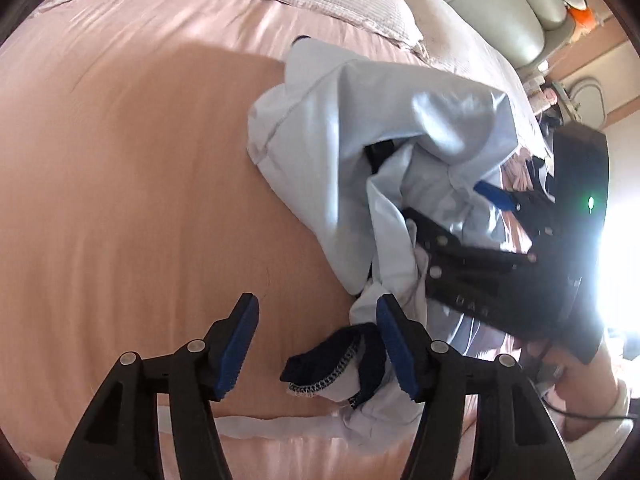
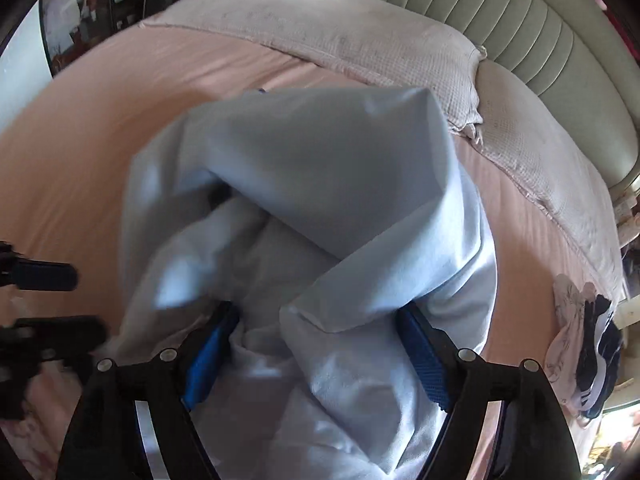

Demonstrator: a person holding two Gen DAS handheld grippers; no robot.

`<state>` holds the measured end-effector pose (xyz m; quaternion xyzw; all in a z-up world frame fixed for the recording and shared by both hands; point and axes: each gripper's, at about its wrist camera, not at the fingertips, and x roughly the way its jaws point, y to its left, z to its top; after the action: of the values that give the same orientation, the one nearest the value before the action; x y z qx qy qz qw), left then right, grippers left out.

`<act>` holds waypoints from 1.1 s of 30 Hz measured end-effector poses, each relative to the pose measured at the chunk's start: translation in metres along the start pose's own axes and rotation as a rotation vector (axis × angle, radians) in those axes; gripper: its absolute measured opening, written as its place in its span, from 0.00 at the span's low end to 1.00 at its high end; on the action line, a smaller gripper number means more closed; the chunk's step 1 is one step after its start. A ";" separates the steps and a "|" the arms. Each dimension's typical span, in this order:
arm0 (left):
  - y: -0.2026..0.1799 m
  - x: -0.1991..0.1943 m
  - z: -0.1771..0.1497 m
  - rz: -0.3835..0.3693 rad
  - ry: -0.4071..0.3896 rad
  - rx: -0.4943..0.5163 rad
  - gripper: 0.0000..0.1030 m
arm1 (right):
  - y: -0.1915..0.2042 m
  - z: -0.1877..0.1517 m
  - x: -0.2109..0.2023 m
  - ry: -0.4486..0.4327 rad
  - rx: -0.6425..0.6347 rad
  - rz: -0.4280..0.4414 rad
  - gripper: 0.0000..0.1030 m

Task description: Fold clothes

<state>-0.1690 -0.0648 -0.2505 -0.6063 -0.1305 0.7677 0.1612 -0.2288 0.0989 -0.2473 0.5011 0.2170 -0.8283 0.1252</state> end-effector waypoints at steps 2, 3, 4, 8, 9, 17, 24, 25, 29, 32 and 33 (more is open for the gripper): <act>-0.010 0.014 -0.005 0.021 0.059 0.049 0.58 | -0.015 -0.002 -0.005 -0.012 0.073 0.039 0.56; -0.015 0.019 -0.007 0.027 0.075 0.074 0.57 | -0.023 -0.003 -0.011 -0.018 0.124 0.064 0.41; -0.020 0.019 -0.007 0.027 0.064 0.100 0.40 | -0.033 -0.005 -0.018 -0.025 0.174 0.099 0.38; -0.031 -0.003 -0.010 -0.040 0.002 0.139 0.04 | -0.067 -0.014 -0.057 -0.100 0.322 0.173 0.28; -0.030 -0.013 -0.011 -0.052 -0.023 0.132 0.04 | -0.076 -0.018 -0.070 -0.140 0.345 0.170 0.20; -0.024 -0.107 0.010 -0.158 -0.261 0.022 0.04 | -0.131 -0.021 -0.135 -0.195 0.343 0.085 0.08; -0.100 -0.149 0.046 -0.235 -0.325 0.183 0.04 | -0.074 -0.036 -0.148 -0.249 0.349 0.369 0.57; -0.113 -0.153 0.039 -0.242 -0.328 0.208 0.04 | -0.062 -0.038 -0.149 -0.269 0.341 0.381 0.65; -0.141 -0.139 0.035 -0.224 -0.298 0.256 0.04 | -0.024 -0.041 -0.146 -0.349 0.327 0.381 0.72; -0.139 -0.134 0.034 -0.213 -0.295 0.213 0.04 | -0.009 -0.042 -0.144 -0.345 0.294 0.380 0.71; -0.136 -0.135 0.033 -0.215 -0.301 0.201 0.04 | -0.006 -0.045 -0.148 -0.331 0.259 0.392 0.71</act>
<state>-0.1604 0.0043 -0.0691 -0.4482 -0.1400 0.8371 0.2805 -0.1273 0.1249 -0.1332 0.4031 -0.0148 -0.8798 0.2517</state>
